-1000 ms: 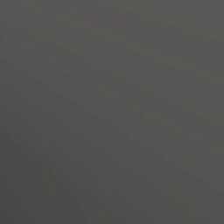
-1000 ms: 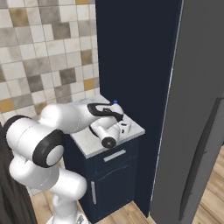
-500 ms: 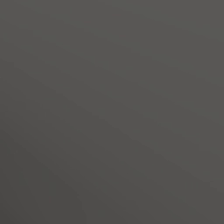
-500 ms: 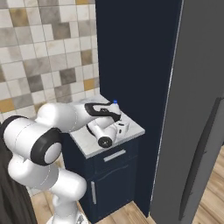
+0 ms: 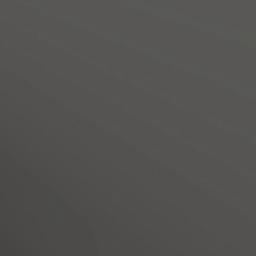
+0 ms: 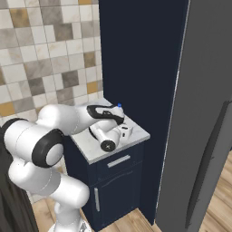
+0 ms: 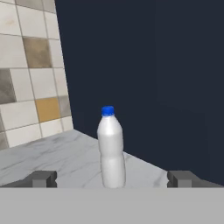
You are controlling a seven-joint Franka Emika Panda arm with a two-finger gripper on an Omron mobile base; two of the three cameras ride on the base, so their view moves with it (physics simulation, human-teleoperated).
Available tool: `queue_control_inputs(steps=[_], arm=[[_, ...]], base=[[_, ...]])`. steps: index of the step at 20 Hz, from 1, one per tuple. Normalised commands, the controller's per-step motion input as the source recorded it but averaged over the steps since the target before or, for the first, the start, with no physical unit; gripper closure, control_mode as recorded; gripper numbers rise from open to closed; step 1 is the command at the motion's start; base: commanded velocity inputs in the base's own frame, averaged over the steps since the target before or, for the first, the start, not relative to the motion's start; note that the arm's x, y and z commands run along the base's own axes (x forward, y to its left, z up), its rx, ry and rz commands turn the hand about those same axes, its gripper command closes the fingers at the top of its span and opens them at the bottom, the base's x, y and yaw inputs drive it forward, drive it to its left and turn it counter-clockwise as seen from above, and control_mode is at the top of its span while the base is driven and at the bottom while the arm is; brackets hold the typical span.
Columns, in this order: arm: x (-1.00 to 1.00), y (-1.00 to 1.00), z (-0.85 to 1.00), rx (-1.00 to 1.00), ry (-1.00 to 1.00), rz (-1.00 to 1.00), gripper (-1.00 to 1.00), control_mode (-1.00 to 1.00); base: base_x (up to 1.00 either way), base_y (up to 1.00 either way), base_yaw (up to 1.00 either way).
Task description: Take the bottled waters from the counter and place them in the freezer to freeze. Close the freezer door after placing the bottles.
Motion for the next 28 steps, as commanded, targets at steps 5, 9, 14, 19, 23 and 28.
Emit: queue_control_inputs(steps=[5, 9, 14, 19, 23, 28], arm=[[0.19, 0.00, 0.00, 0.00, 0.01, 0.00, -1.00, -1.00], [0.11, 0.00, 0.00, 0.00, 0.00, 0.00, -1.00, -1.00], [0.02, 0.09, 0.00, 0.00, 0.00, 0.00, -1.00, -1.00], [0.09, 0.03, 0.00, 0.00, 0.00, 0.00, -1.00, -1.00], [0.23, 0.00, 0.00, 0.00, 0.00, 0.00, -1.00, -1.00], [0.16, 0.00, -0.04, 0.00, 0.00, 0.00, -1.00, -1.00]], base=[[0.00, 0.00, 0.00], [0.00, 0.00, 0.00], [0.00, 0.00, 0.00], [0.00, 0.00, 0.00], [0.00, 0.00, 0.00], [0.00, 0.00, 0.00]])
